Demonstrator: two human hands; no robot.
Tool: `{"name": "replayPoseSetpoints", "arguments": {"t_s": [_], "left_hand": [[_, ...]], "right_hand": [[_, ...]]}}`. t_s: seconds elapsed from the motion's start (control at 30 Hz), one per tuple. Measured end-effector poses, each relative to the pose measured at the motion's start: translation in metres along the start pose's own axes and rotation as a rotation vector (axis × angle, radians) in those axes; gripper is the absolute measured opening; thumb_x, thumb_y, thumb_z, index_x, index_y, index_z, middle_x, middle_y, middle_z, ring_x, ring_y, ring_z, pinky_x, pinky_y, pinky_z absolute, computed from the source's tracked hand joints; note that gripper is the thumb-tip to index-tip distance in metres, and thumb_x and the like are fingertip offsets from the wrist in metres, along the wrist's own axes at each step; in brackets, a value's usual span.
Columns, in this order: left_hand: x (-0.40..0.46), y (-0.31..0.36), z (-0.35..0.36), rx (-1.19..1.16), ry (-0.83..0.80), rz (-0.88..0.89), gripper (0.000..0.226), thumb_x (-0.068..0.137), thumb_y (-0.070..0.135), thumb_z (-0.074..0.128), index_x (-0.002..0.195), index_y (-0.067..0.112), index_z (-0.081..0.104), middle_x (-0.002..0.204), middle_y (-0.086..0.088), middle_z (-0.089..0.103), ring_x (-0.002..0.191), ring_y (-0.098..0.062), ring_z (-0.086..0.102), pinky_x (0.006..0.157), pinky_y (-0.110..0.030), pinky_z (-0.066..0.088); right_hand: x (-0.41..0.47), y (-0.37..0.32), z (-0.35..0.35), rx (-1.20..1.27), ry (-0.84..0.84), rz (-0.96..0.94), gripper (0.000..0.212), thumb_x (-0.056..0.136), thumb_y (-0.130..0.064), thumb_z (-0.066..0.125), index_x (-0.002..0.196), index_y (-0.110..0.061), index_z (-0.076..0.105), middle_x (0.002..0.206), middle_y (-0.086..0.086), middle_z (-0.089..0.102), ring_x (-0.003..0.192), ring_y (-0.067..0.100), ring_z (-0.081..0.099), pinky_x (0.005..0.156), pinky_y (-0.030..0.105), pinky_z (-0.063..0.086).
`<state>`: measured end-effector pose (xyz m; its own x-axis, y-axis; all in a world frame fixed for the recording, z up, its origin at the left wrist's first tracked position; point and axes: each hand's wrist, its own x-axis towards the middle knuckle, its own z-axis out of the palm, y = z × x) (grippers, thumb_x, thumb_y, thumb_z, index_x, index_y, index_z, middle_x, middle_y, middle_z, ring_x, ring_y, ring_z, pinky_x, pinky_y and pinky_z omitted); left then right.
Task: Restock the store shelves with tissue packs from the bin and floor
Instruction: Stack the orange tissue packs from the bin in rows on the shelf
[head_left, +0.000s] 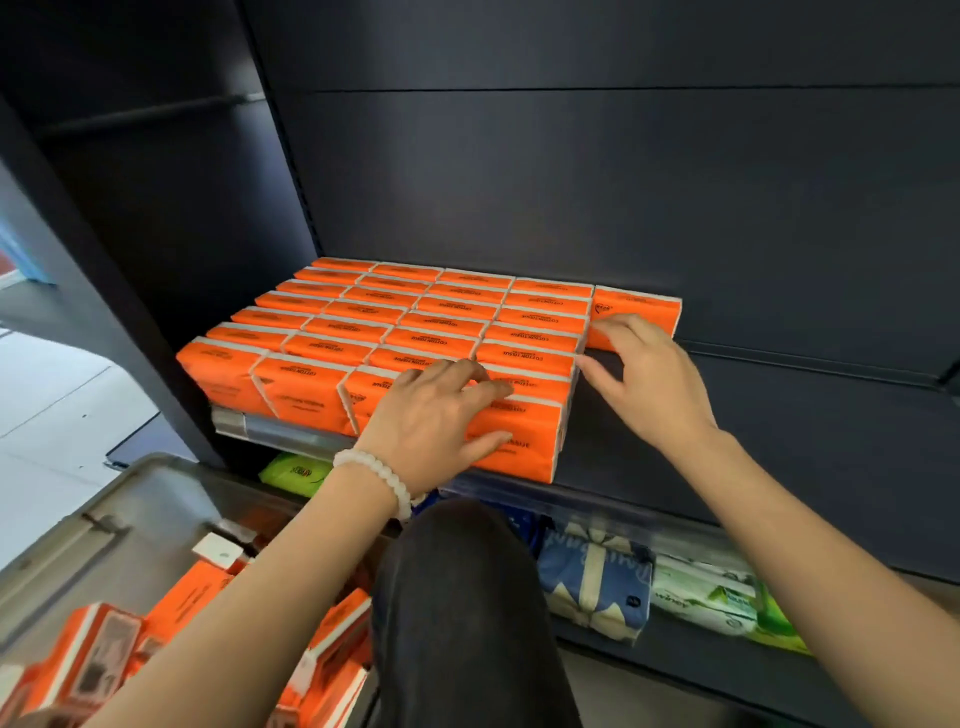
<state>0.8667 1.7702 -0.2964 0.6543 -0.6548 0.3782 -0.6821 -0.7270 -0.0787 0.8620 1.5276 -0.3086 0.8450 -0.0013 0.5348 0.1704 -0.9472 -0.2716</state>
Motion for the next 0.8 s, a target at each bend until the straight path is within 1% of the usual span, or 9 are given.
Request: {"name": "replayPoseSetpoints", "arguments": {"t_s": [0.07,0.17,0.3,0.43,0.63,0.7,0.8], "left_hand": [[-0.015,-0.002,-0.009,0.014,0.021,-0.029,0.049,0.084,0.054,0.04,0.114,0.024,0.064,0.104,-0.002,0.065,0.095,-0.024,0.063,0.076,-0.04,0.052],[-0.047,-0.009,-0.019,0.053,0.039,-0.072,0.048,0.084,0.053,0.038,0.11,0.023,0.066,0.099,-0.002,0.065,0.089,-0.024,0.064,0.07,-0.04,0.052],[-0.094,-0.022,-0.026,0.124,0.015,-0.124,0.047,0.085,0.051,0.038,0.11,0.022,0.065,0.095,-0.002,0.065,0.083,-0.026,0.063,0.063,-0.037,0.051],[-0.141,-0.036,-0.035,0.168,-0.003,-0.191,0.045,0.086,0.051,0.037,0.109,0.023,0.064,0.095,-0.001,0.064,0.084,-0.024,0.063,0.065,-0.035,0.049],[-0.206,-0.059,-0.041,0.179,-0.035,-0.311,0.046,0.086,0.05,0.036,0.109,0.023,0.066,0.094,-0.002,0.065,0.081,-0.024,0.063,0.062,-0.034,0.05],[-0.231,-0.069,-0.039,0.183,-0.047,-0.37,0.047,0.087,0.05,0.035,0.109,0.023,0.066,0.095,-0.001,0.066,0.081,-0.023,0.064,0.063,-0.034,0.05],[-0.268,-0.081,-0.03,0.16,-0.111,-0.488,0.048,0.087,0.051,0.033,0.11,0.024,0.066,0.098,-0.001,0.067,0.086,-0.023,0.066,0.067,-0.036,0.052]], "right_hand": [[-0.011,-0.018,-0.003,0.029,0.003,-0.024,0.042,0.09,-0.036,0.059,0.123,-0.01,0.059,0.122,0.007,0.059,0.111,0.028,0.054,0.091,0.041,0.045],[-0.024,-0.05,-0.003,0.064,0.007,-0.075,0.042,0.089,-0.035,0.06,0.121,-0.009,0.06,0.12,0.009,0.06,0.11,0.03,0.055,0.091,0.042,0.045],[-0.034,-0.098,0.004,0.116,0.007,-0.146,0.043,0.088,-0.04,0.054,0.118,-0.011,0.062,0.117,0.007,0.061,0.107,0.029,0.057,0.089,0.042,0.047],[-0.041,-0.148,0.014,0.155,-0.023,-0.217,0.04,0.09,-0.038,0.057,0.12,-0.012,0.062,0.12,0.005,0.06,0.112,0.024,0.055,0.091,0.038,0.044],[-0.05,-0.211,0.045,0.216,-0.102,-0.321,0.04,0.091,-0.038,0.056,0.124,-0.013,0.059,0.122,0.002,0.059,0.113,0.021,0.053,0.091,0.036,0.043],[-0.054,-0.23,0.063,0.241,-0.137,-0.357,0.04,0.091,-0.037,0.057,0.122,-0.013,0.06,0.121,0.002,0.06,0.112,0.022,0.054,0.091,0.036,0.043],[-0.063,-0.254,0.095,0.278,-0.191,-0.391,0.04,0.089,-0.038,0.056,0.119,-0.012,0.062,0.116,0.003,0.061,0.108,0.023,0.056,0.09,0.038,0.046]]}}
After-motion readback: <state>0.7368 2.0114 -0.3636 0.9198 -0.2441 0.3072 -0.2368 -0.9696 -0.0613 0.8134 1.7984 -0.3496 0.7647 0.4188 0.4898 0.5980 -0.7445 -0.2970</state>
